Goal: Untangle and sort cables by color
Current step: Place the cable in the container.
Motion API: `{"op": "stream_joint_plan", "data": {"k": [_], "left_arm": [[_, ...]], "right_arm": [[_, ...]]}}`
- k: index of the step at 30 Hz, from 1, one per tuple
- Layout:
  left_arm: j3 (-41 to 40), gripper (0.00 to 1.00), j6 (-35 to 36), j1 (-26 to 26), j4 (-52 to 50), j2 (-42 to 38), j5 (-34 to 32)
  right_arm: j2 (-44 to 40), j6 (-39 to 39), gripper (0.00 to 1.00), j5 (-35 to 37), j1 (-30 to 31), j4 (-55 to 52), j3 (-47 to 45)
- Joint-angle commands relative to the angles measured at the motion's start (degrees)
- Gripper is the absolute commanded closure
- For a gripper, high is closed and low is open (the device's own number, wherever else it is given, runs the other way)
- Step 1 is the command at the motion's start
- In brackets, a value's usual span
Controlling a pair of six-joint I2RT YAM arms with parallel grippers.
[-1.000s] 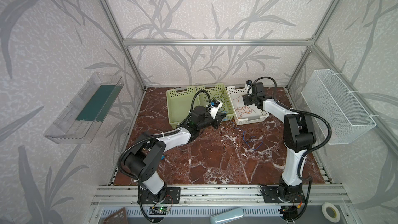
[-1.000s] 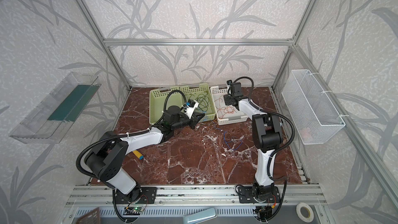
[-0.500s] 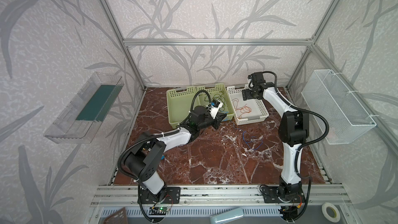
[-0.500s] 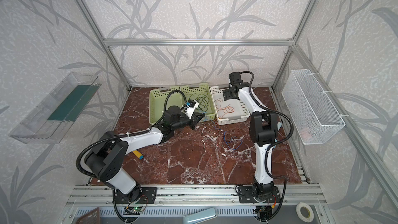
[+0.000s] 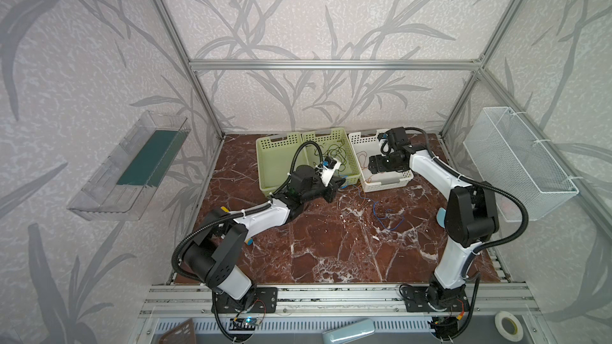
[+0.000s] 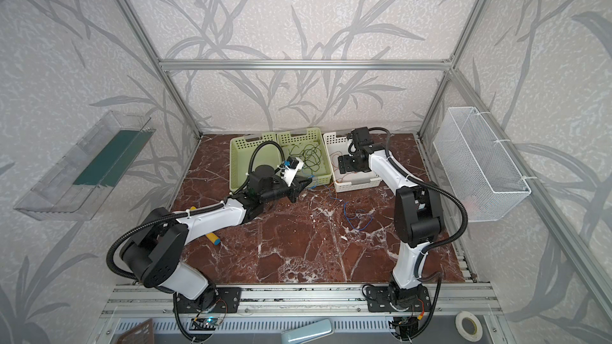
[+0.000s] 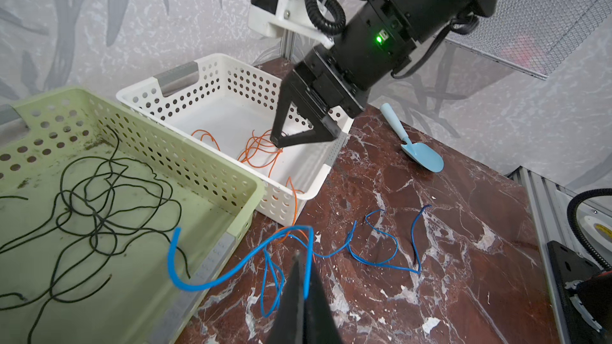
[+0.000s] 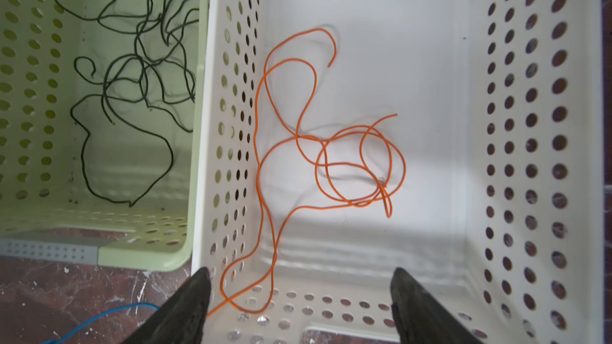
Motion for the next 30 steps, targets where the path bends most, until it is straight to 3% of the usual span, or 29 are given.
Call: {"op": "stream_joint_plan", "data": {"k": [1,6,17,23,27,30], "left_arm": [[-0.8,1.00,0.5,-0.2,0.2,-2.0,0.4],[-2.1,1.00,0.8,-0.2,0.5,-3.5,-0.7],[-2.1,1.00,1.6,-0.2,0.1,-3.9,-1.0],[-2.2,1.00,1.8,-0.1,-0.1,-5.1,-2.0],[-2.4,1.00,2.4,-0.2,-1.6,-6.7,-3.0],[-3.2,1.00,2.6,-0.1,-2.1,-7.6,-3.6]], "right_arm": [[5.0,1.1,0.18,0.0,0.7,-2.5,4.0],[9.9,1.1,0.22,3.5,0.5,-7.6,9.2],[18.9,0.3,0.26,1.3,0.5,-11.6,14.5],[21.3,0.7,0.62,-1.7,0.0,-10.1,16.2],[17.7,2.5,0.97,-4.8,-2.7,-9.8,15.6],[10.4,2.6,1.00,-1.4,-4.3,-6.8,13.1]]}}
